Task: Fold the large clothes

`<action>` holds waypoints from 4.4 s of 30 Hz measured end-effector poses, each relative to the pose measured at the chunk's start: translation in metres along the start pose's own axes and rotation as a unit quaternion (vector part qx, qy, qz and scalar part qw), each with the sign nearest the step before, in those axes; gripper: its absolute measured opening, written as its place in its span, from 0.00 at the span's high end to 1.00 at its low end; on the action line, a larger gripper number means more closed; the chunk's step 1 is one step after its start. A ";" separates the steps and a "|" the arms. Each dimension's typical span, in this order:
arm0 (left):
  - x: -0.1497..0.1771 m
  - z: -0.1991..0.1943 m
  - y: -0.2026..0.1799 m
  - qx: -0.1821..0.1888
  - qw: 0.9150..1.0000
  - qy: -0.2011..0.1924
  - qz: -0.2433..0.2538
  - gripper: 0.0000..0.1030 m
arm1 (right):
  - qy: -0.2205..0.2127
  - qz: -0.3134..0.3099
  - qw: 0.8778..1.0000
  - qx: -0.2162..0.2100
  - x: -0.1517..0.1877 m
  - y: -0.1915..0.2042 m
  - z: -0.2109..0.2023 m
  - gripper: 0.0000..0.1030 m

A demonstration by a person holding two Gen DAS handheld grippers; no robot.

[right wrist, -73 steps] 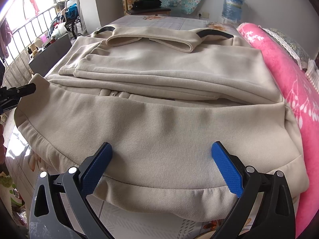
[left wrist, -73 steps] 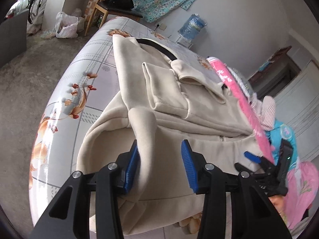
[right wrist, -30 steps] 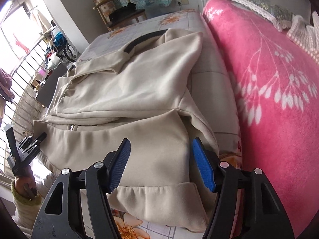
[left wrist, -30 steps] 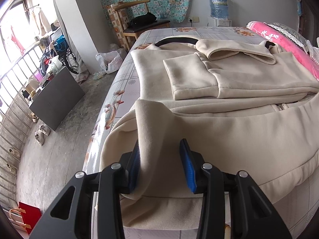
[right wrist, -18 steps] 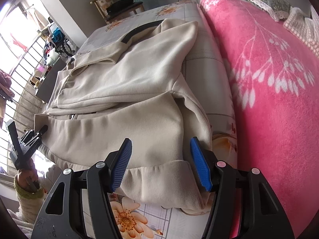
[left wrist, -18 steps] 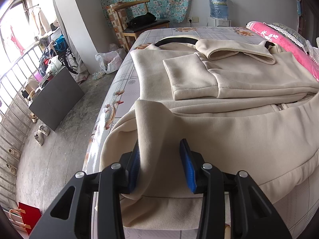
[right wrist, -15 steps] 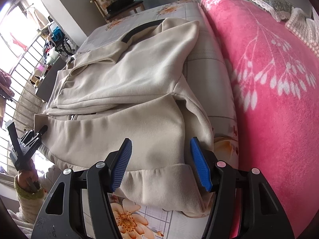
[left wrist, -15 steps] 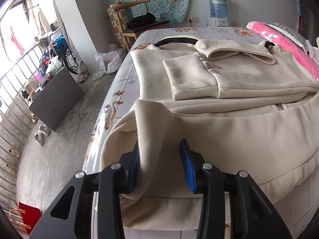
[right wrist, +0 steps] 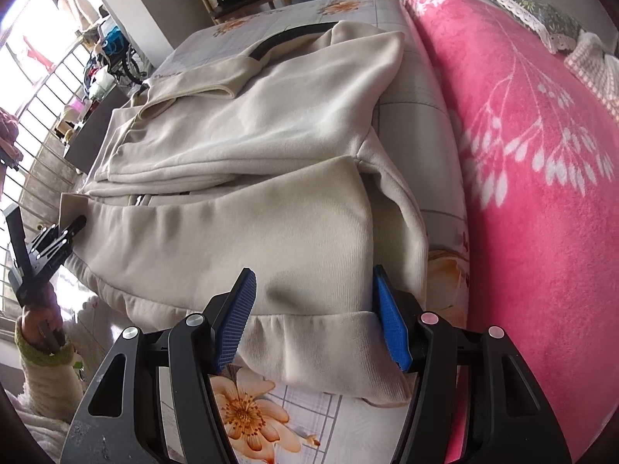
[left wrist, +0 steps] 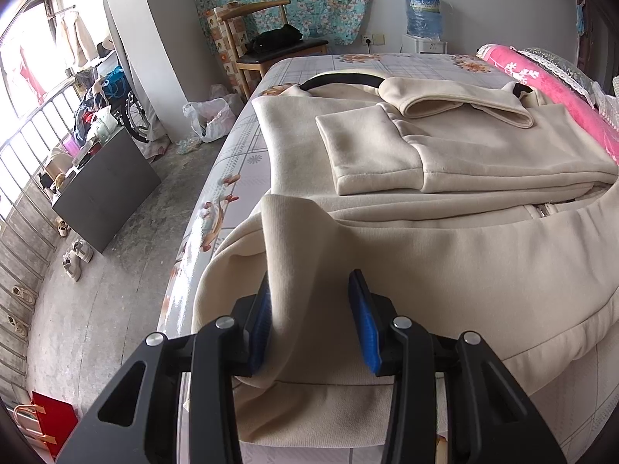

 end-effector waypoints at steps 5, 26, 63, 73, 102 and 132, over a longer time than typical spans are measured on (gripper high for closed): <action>0.000 0.001 0.001 0.000 1.000 0.001 0.002 0.63 | 0.006 -0.008 1.000 -0.003 -0.002 -0.003 0.002 0.45; -0.001 0.001 0.001 -0.002 1.000 -0.001 0.004 0.64 | 0.015 0.101 0.982 -0.157 -0.023 -0.021 0.007 0.67; 0.001 -0.002 0.014 0.029 0.999 -0.011 -0.032 0.86 | -0.013 -0.168 0.976 0.141 -0.003 0.032 0.011 0.94; 0.002 -0.032 0.021 0.036 0.998 -0.045 -0.040 0.93 | -0.069 -0.183 0.963 0.185 0.000 0.056 -0.015 0.95; -0.022 -0.129 0.043 -0.003 0.987 -0.159 -0.041 0.93 | -0.208 -0.161 0.948 0.179 0.011 0.081 -0.104 0.95; -0.144 -0.068 0.036 -0.034 0.977 -0.208 0.003 0.93 | -0.244 -0.200 0.919 0.236 -0.117 0.070 -0.082 0.96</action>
Point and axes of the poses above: each gripper's, at about its wrist camera, not at the fingertips, and z roughly the way its jaws point, y to its left, x to its underside, the point moved 6 cm from there along z, roughly the way its jaws point, and after that the axes turned 6 degrees about -x, right-handed, at the moved point
